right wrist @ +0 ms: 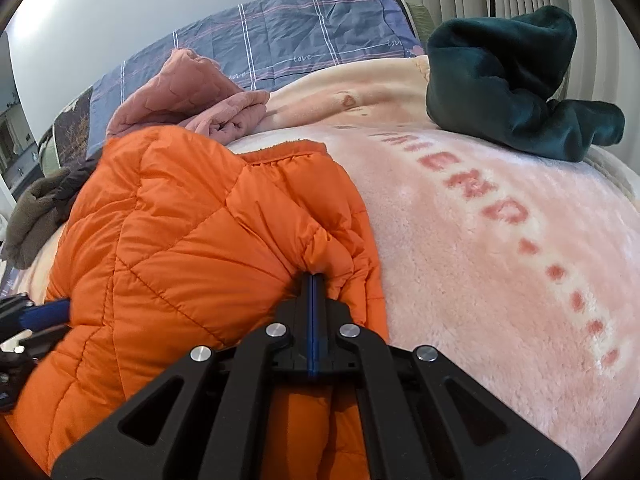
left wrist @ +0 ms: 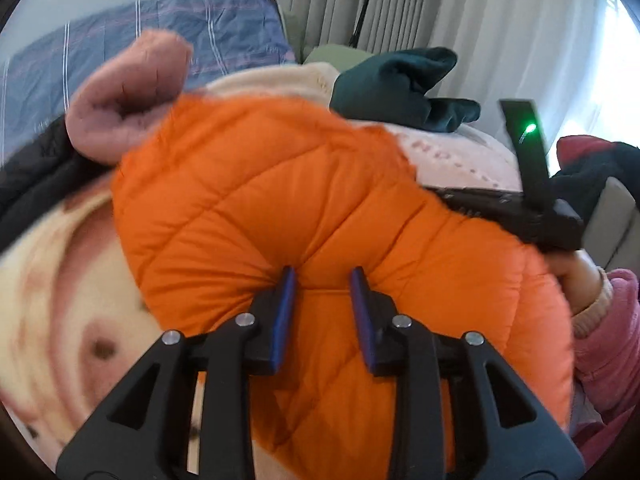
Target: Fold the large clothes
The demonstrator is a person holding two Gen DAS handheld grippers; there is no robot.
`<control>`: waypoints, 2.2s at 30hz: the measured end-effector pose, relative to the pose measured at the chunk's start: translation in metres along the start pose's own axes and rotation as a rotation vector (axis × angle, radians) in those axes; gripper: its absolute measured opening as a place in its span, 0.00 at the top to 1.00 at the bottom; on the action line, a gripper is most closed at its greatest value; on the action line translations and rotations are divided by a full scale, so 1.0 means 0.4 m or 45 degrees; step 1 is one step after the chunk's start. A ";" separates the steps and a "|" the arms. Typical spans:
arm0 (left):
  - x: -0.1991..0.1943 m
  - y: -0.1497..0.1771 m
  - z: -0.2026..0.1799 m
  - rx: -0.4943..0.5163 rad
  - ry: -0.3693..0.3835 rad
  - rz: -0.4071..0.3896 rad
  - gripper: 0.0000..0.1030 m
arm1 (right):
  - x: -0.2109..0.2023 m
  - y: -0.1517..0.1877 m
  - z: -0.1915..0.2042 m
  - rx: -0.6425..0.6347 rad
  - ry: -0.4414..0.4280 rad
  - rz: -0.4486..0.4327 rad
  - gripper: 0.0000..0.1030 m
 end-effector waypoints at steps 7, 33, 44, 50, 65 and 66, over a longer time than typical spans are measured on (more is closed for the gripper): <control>-0.060 -0.028 -0.038 0.034 -0.046 -0.009 0.74 | -0.013 0.006 0.002 -0.022 0.029 -0.017 1.00; -0.115 0.085 -0.148 0.272 -0.202 0.053 0.67 | -0.201 -0.004 -0.073 0.017 0.022 -0.120 0.53; -0.185 0.001 -0.153 0.205 -0.126 -0.058 0.63 | -0.380 0.036 0.096 -0.071 -0.276 -0.213 0.85; -0.123 -0.009 -0.115 0.159 -0.134 -0.002 0.62 | -0.225 0.207 0.056 0.043 -0.210 0.019 0.88; -0.085 -0.189 -0.101 0.065 -0.016 -0.087 0.71 | -0.244 0.214 0.053 0.022 -0.183 -0.006 0.86; -0.070 -0.213 -0.104 0.064 -0.010 -0.090 0.71 | -0.244 0.214 0.052 0.026 -0.185 -0.007 0.85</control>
Point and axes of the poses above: each gripper's, at about its wrist camera, not at the fingertips, and x roughly the way its jaws point, z to its left, y to its underside, the point moved 10 cm from there along x, roughly the way its jaws point, and after that the axes turned 2 degrees about -z, right-handed, at the moved point
